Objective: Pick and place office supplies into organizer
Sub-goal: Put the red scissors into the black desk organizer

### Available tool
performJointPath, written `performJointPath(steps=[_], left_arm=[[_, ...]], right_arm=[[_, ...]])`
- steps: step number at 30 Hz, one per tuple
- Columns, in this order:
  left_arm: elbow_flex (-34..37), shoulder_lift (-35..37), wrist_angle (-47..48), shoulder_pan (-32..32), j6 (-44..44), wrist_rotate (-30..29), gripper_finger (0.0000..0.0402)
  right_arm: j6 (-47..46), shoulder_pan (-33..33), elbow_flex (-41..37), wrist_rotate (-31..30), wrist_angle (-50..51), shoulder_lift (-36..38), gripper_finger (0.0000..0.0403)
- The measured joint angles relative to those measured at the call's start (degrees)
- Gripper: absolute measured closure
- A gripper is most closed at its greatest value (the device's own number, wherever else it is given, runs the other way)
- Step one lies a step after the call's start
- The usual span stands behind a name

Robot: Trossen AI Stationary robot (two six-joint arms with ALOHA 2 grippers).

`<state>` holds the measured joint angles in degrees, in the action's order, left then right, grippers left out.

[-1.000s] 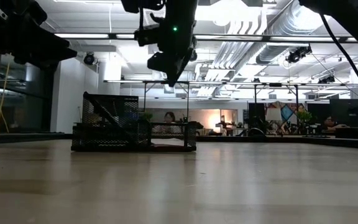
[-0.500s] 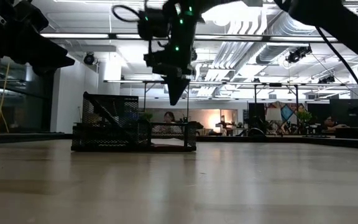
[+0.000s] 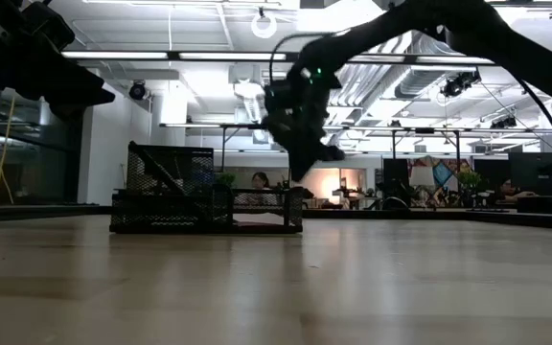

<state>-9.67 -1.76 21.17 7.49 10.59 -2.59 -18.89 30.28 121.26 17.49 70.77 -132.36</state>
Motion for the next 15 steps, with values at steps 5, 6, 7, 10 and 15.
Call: performJointPath(steps=[5,6,7,10,15], left_arm=[[0.0,0.0,-0.7,0.0,0.0,0.0,0.0256],[0.0,0.0,-0.9,0.0,-0.1,0.0,0.0256],[0.0,0.0,-1.1,0.0,-0.2,0.0,0.0256],[0.0,0.0,-2.2,0.0,-0.2,0.0,0.0256],[0.0,0.0,-2.7,0.0,-0.2,0.0,0.0256]], right_arm=[[1.6,-0.9,-7.2,-6.8,-0.3,-0.1,0.0286],[2.0,-1.2,-7.9,-8.3,-0.3,-0.1,0.0270],[2.3,-1.6,-8.4,-9.2,-0.5,-0.1,0.0255],[2.9,-2.8,-9.5,-9.9,-4.2,-0.1,0.0217],[1.0,-4.6,-10.0,-7.3,-12.2,-0.1,0.0186]])
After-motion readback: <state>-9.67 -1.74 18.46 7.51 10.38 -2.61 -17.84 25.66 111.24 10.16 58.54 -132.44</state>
